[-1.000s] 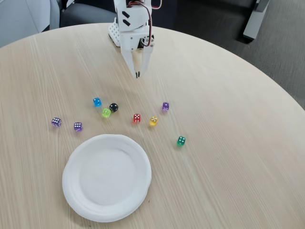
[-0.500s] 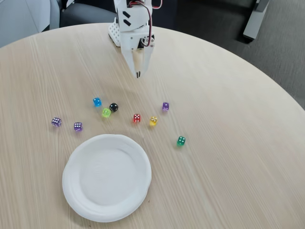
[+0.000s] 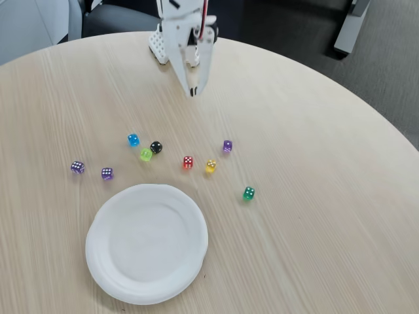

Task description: Pick a purple dice and put it in the plate.

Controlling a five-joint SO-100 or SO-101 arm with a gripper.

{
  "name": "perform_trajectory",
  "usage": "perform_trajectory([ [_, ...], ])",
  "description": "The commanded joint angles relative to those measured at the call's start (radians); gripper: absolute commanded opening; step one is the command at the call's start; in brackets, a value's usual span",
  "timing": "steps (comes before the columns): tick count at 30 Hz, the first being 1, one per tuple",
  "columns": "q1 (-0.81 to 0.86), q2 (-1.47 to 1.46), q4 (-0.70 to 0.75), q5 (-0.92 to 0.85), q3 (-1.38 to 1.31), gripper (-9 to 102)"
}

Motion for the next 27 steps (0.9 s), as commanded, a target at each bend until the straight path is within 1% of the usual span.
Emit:
perform_trajectory([
  [1, -0.005, -0.144, 0.002, 0.037, -0.175, 2],
  [9, 0.012, -0.583, 0.014, 0.15, -0.614, 4],
  [14, 0.014, -0.821, 0.021, 0.261, -0.775, 5],
  [20, 0.014, -0.985, 0.023, 0.337, -0.782, 5],
  [27, -0.003, -1.029, 0.063, 0.403, -0.718, 4],
])
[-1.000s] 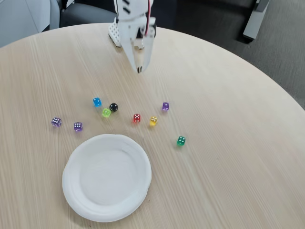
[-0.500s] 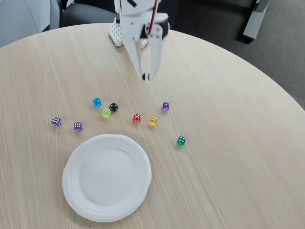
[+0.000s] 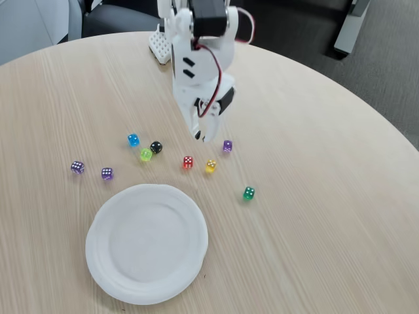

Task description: Pick a purple dice and put it in the plate.

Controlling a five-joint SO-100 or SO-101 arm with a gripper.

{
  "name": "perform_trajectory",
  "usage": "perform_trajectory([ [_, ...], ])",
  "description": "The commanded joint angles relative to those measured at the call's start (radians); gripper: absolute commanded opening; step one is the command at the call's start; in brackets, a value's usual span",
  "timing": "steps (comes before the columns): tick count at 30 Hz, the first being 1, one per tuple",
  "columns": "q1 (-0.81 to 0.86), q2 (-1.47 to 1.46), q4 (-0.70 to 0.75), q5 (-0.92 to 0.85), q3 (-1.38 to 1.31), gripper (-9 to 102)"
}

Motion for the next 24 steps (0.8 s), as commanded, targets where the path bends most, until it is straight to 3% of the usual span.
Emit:
perform_trajectory([
  [1, -0.012, 0.0, 0.009, 0.025, 0.011, 4],
  [11, 0.003, -0.268, -0.006, 0.028, 0.021, 4],
  [24, 0.021, -0.29, -0.008, 0.072, 0.012, 13],
])
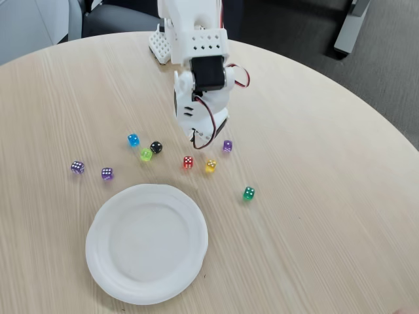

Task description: Pick a purple dice and put it in the plate.

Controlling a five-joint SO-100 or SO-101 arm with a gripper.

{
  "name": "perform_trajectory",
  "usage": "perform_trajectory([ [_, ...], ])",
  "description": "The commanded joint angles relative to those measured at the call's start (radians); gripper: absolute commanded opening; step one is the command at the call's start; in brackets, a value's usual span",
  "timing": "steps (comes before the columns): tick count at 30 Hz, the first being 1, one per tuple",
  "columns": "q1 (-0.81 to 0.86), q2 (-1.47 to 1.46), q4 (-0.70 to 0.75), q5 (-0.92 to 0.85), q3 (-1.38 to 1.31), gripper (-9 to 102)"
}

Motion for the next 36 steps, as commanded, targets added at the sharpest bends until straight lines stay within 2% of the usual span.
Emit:
perform_trajectory([
  [1, 0.034, 0.006, -0.002, 0.048, -0.015, 14],
  [11, 0.216, 0.005, -0.003, 0.152, -0.017, 21],
  [20, 0.244, 0.006, -0.003, 0.144, -0.011, 22],
  [26, 0.215, 0.008, -0.003, 0.132, -0.009, 22],
  [36, -0.003, 0.008, -0.003, 0.166, -0.009, 22],
])
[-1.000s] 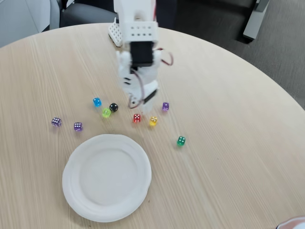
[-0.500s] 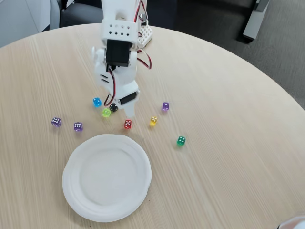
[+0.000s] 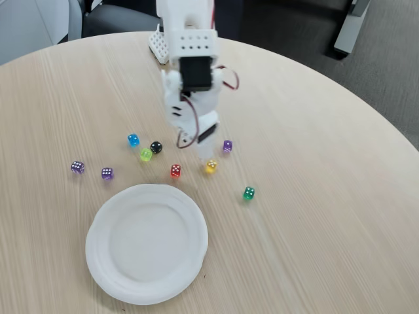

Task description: Pick a purple dice and put it in the plate.

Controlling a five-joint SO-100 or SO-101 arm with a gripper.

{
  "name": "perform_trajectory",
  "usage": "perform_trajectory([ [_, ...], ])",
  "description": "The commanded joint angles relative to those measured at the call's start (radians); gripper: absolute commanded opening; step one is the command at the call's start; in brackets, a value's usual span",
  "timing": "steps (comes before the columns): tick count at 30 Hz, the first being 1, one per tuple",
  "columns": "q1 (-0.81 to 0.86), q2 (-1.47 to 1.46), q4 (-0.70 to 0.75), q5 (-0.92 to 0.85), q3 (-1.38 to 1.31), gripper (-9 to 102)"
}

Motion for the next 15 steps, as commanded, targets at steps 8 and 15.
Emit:
perform_trajectory([
  [8, -0.173, 0.008, -0.002, 0.006, -0.008, 22],
  [15, -0.247, 0.006, -0.002, 0.014, -0.006, 22],
])
